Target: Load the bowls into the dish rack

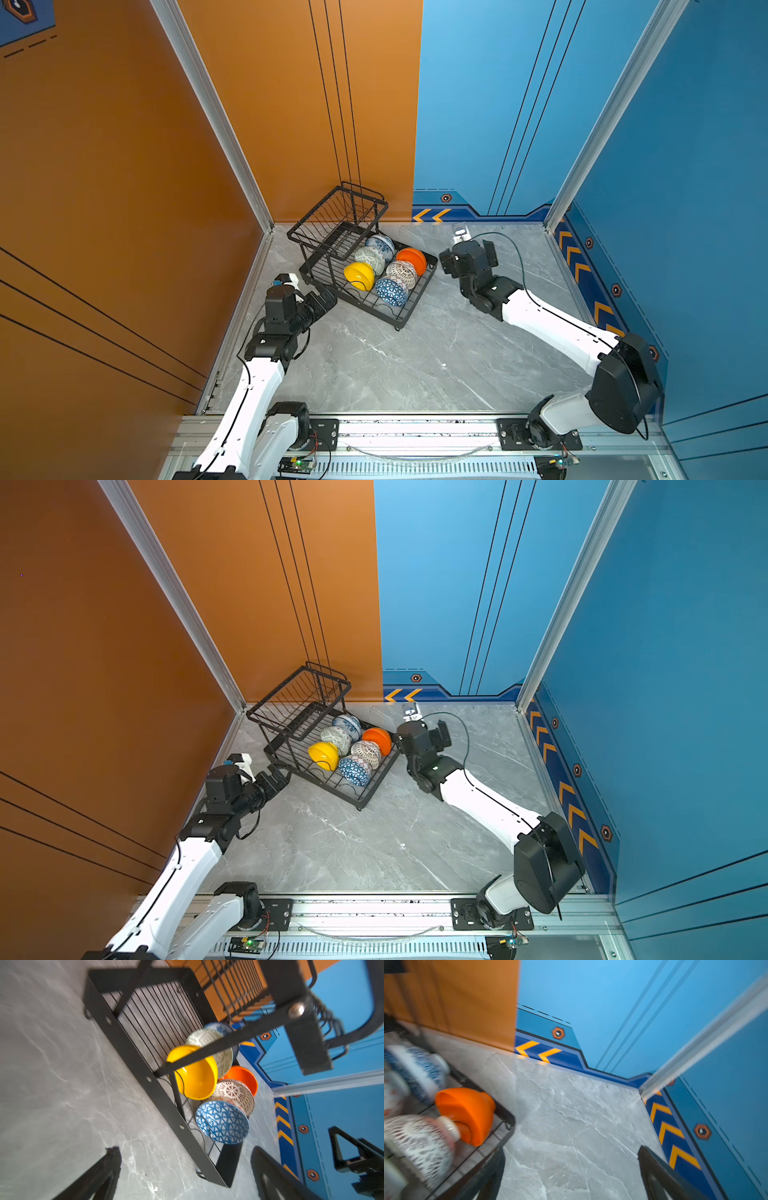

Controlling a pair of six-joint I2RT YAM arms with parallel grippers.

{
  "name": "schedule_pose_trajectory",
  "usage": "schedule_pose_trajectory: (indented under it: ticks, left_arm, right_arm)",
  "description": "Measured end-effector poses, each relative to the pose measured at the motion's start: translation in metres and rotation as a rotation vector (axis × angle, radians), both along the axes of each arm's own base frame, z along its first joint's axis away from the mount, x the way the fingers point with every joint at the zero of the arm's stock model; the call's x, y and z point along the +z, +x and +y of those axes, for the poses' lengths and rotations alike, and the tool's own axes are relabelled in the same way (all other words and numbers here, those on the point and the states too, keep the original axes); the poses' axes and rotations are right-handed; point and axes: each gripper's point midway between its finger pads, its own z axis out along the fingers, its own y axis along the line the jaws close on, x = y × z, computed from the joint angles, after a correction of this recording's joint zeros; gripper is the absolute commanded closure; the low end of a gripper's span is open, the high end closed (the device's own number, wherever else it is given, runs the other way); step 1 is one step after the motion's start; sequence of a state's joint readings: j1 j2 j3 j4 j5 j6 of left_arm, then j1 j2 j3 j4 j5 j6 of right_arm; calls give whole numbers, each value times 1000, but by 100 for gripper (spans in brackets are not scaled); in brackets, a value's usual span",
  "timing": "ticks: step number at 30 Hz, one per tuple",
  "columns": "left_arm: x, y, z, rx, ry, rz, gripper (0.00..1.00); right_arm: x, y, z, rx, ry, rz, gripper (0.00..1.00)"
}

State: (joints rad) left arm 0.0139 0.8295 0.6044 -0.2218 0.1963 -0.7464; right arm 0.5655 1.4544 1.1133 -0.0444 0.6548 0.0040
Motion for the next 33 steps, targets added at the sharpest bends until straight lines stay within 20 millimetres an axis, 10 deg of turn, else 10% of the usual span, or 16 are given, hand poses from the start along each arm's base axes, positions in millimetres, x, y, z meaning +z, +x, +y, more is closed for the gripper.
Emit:
schedule_pose_trajectory:
  ticks: [5,10,19,33]
  left_arm:
    - [-3,-4,64,255,188,-18,2]
    - [-41,-5,107,403,411,29,2]
    - [-71,7,133,405,680,79,2]
    - [-101,49,116,285,743,6,2]
  right_arm:
    - [-34,-14,-100,-272,166,24,0]
    - [-69,-26,-150,-460,196,56,0]
    - [-126,-45,-180,-569,153,111,0]
    - [-133,-65,-207,-578,96,-120,0]
